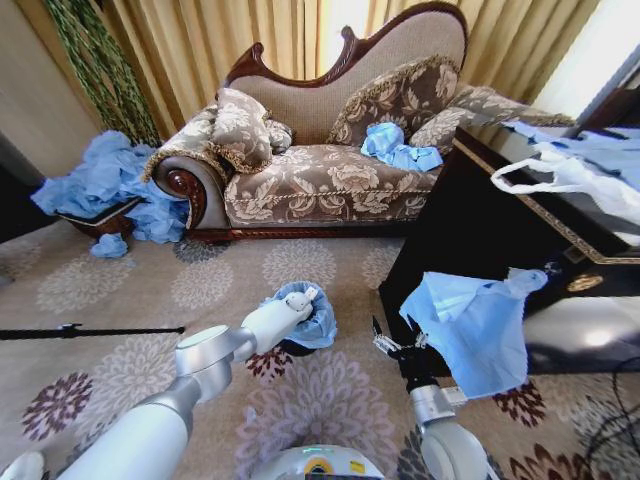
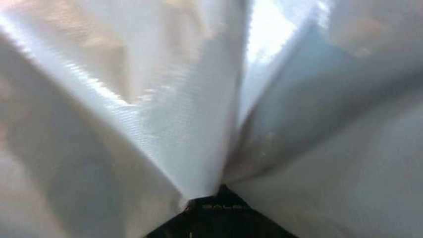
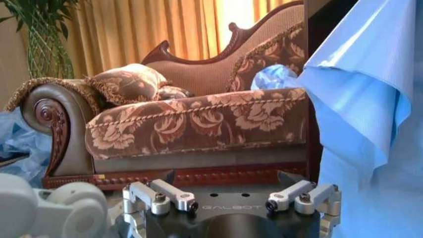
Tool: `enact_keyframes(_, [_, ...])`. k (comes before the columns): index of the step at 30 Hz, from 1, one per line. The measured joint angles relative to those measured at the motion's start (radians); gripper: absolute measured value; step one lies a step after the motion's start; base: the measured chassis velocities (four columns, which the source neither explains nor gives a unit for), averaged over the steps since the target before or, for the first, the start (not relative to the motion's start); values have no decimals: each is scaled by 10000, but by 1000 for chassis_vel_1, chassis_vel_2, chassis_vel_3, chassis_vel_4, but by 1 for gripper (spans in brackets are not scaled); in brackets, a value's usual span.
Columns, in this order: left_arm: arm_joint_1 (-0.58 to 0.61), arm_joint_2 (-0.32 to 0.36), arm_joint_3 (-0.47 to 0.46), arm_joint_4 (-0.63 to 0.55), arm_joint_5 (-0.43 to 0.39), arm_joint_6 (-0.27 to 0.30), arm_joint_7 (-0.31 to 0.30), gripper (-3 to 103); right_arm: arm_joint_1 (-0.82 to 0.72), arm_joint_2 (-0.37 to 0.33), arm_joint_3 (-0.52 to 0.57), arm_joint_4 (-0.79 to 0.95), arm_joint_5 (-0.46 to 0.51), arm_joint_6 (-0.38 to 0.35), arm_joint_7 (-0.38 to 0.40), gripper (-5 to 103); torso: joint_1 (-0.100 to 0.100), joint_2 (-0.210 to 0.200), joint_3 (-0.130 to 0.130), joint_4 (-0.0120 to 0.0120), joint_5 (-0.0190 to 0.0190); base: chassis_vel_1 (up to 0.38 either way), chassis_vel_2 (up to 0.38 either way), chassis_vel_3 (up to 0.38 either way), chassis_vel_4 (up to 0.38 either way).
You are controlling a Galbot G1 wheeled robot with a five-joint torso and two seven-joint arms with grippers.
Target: Place a garbage bag over the trash bin.
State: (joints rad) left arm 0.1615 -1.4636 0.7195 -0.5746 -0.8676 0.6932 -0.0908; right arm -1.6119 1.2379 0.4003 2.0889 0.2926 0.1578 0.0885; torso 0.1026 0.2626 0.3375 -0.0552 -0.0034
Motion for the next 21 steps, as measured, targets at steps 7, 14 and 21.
enact_keyframes(7, [97,138,-697,-150,-773,324,-699,77,-127,61,8,-17,-41,76,3,100,0,0,0,-1,-1,0,0,0,0])
enact_keyframes(14, [236,230,-912,-43,-69,-238,-162,99,-290,90,3,6,-97,128,10,100,0,0,0,1,-2,0,0,0,0])
enact_keyframes(21, [433,573,-636,-984,-618,367,-544,100,-317,61,10,29,-87,152,89,100,0,0,0,1,-1,0,0,0,0])
